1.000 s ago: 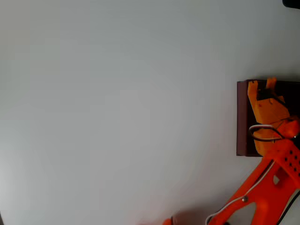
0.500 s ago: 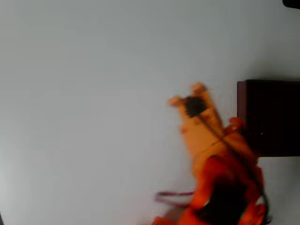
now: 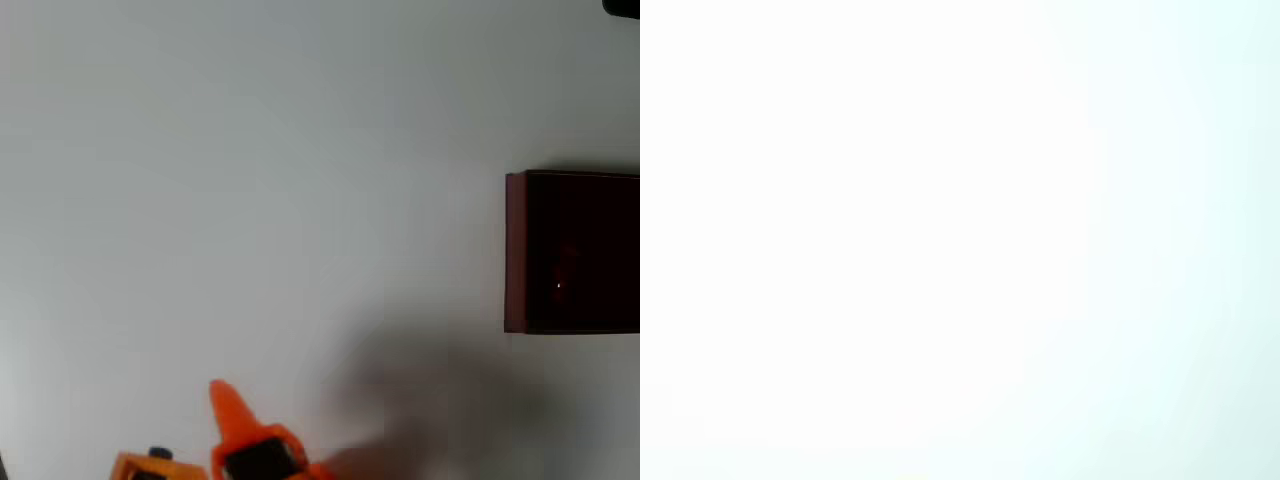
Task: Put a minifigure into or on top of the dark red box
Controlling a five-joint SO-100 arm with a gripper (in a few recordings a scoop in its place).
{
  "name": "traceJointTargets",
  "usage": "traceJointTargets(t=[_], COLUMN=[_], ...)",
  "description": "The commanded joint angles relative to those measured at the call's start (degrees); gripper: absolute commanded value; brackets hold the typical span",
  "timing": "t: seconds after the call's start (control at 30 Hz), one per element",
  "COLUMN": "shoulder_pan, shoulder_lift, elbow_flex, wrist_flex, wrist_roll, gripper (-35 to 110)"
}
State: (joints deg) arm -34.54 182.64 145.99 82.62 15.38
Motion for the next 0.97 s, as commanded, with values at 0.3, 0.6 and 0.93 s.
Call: traceJointTargets(t=[0.3, 0.6, 0.93], shoulder_pan=[-32.17, -33.75, -30.5], shoulder_lift=[12.66, 12.74, 12.74], elbow_flex=[22.5, 28.04, 27.51], wrist_flex=[-3.52, -9.14, -6.86], wrist_roll=[-10.46, -9.67, -9.93], gripper=[0, 0, 0])
